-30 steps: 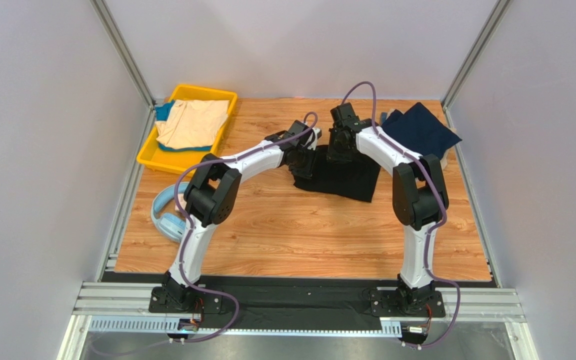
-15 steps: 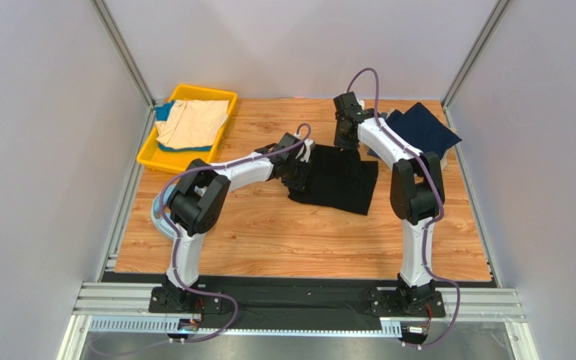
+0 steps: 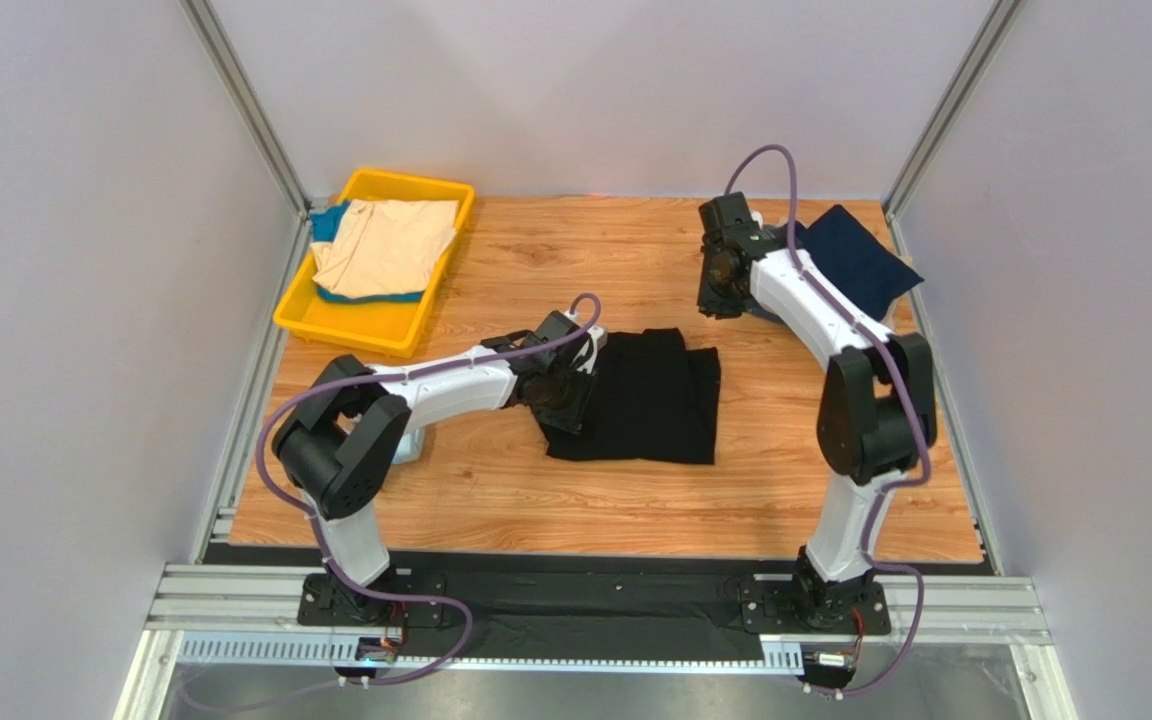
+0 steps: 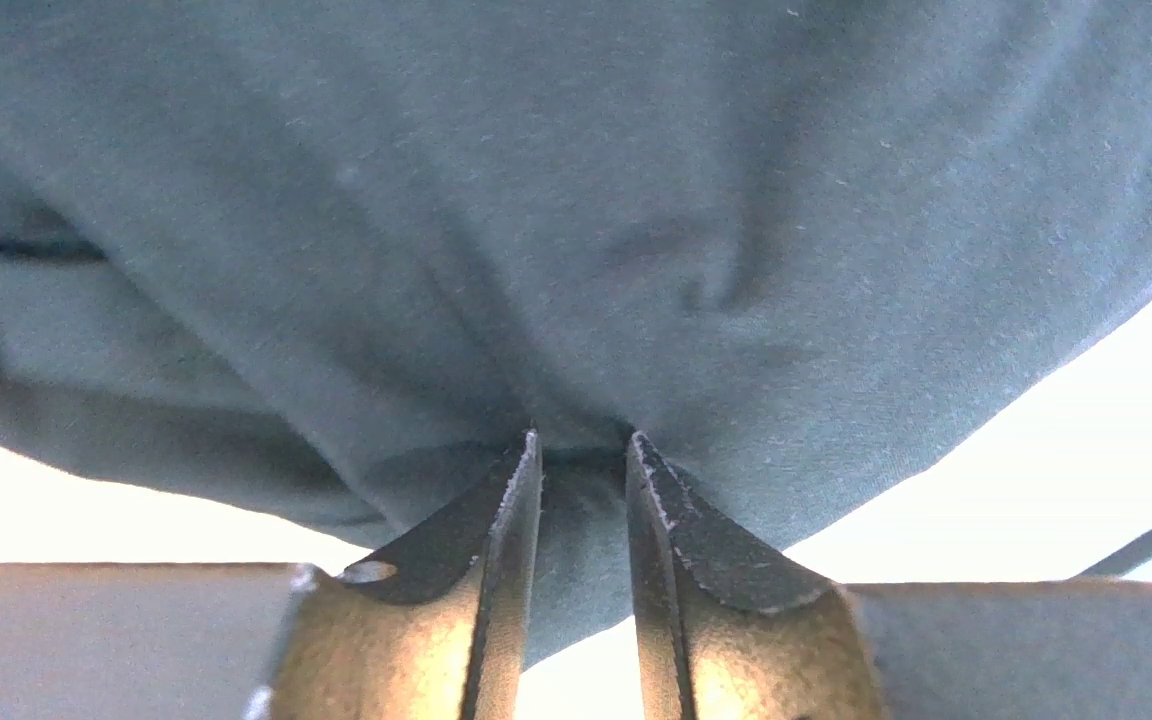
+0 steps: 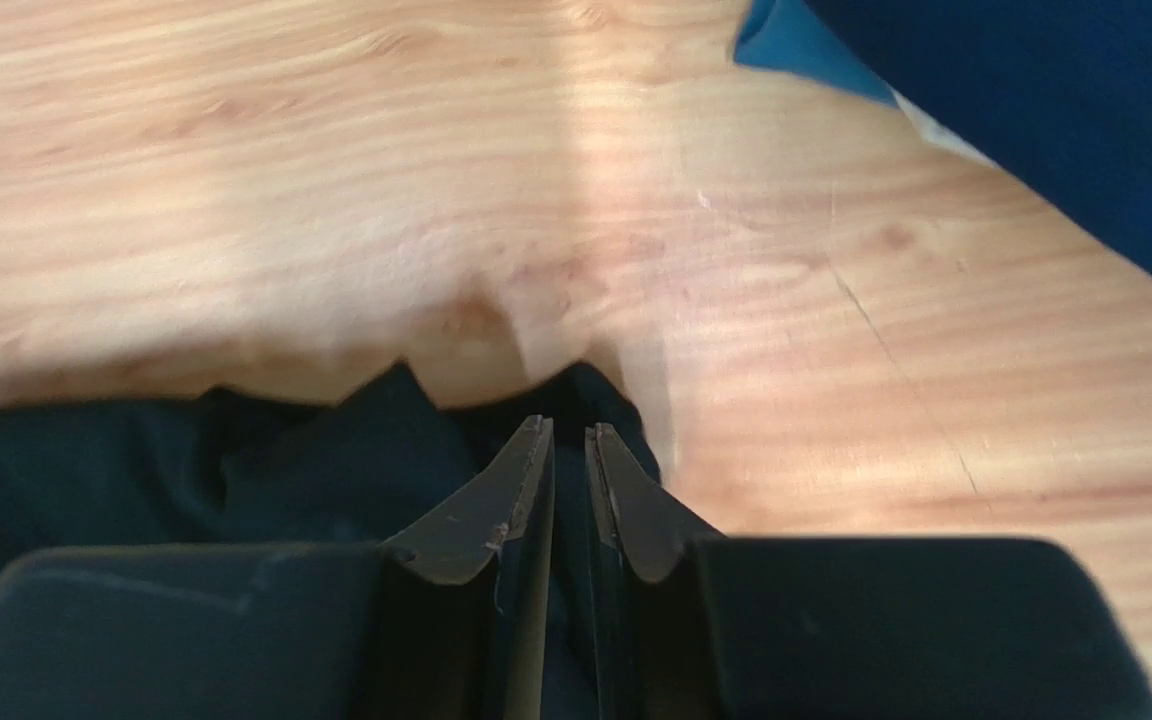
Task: Fold and stack the t-shirts
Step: Smooth out wrinkles on the folded tshirt
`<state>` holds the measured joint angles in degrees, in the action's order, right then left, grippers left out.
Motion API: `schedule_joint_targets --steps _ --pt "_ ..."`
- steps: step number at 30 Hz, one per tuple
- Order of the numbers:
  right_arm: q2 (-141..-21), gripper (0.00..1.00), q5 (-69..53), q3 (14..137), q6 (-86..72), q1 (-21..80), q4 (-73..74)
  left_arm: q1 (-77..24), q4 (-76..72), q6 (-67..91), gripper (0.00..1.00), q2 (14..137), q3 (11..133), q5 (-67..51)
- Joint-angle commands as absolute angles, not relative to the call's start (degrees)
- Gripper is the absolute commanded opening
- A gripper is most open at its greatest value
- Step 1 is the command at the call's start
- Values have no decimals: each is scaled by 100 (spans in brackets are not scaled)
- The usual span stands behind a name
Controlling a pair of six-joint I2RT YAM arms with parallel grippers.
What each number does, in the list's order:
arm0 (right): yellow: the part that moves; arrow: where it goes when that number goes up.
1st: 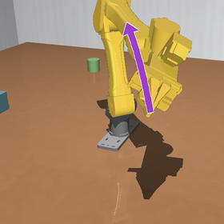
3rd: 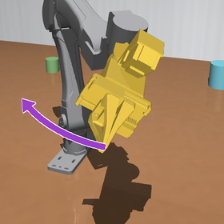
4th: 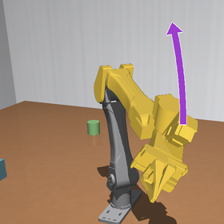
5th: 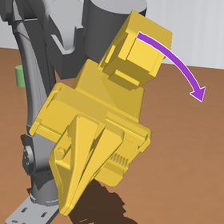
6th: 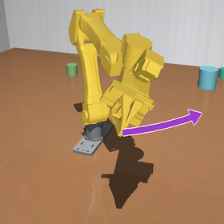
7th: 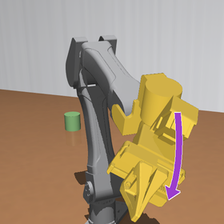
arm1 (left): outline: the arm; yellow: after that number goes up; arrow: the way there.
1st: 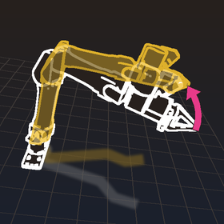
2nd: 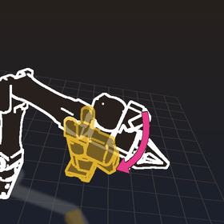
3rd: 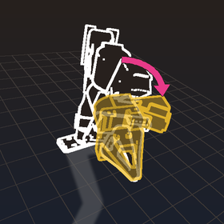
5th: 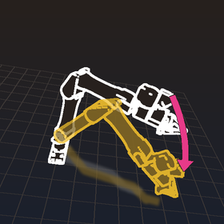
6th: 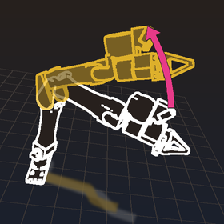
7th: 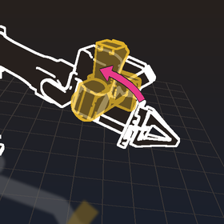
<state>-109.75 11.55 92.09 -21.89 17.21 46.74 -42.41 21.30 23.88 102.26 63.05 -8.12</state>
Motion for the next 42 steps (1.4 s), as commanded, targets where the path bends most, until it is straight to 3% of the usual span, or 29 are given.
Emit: schedule_joint_targets --steps 1,8,22,25,29,33,42 --pt "-9688 20 607 8641 -2136 1828 4395 -4228 2654 2347 37 9660 6459 -185" --pt "-9334 20 439 7814 -2347 2460 4175 -4122 2944 2171 38 9922 7294 -9" --pt "-11118 17 738 7884 -2426 2795 3814 -3876 3103 2100 36 11627 8315 -105" --pt "-11259 14 861 7796 -2434 2795 3867 -3876 2945 2215 36 11549 7990 -220" --pt "-11286 0 1054 7735 -2540 2786 4192 -3867 2760 2338 35 11268 7315 -246" --pt "-10996 1 1037 7419 -2637 2725 4245 -3867 2418 2557 24 10620 6506 -457" --pt "-10302 0 802 6786 -2611 2733 4245 -3867 2013 2786 22 9985 5344 -571"
